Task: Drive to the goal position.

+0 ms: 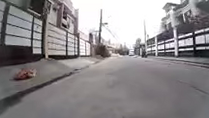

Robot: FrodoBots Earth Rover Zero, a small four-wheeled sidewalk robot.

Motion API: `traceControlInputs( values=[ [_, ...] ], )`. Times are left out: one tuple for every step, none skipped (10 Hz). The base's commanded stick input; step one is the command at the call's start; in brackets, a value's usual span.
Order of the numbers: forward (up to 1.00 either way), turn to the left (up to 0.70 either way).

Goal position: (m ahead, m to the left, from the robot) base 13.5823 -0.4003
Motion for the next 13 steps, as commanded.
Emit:
traceControlInputs(
  values=[
    [0.00,0.00],
    [0.00,0.00],
    [0.00,0.00],
    [0.00,0.00],
    [0.00,0.00],
    [0.25,0.00],
    [1.00,0.01],
    [1.00,0.01],
    [1.00,0.01],
    [1.00,-0.04],
    [1.00,-0.25],
    [1.00,-0.39],
    [1.00,-0.39]
  ],
)
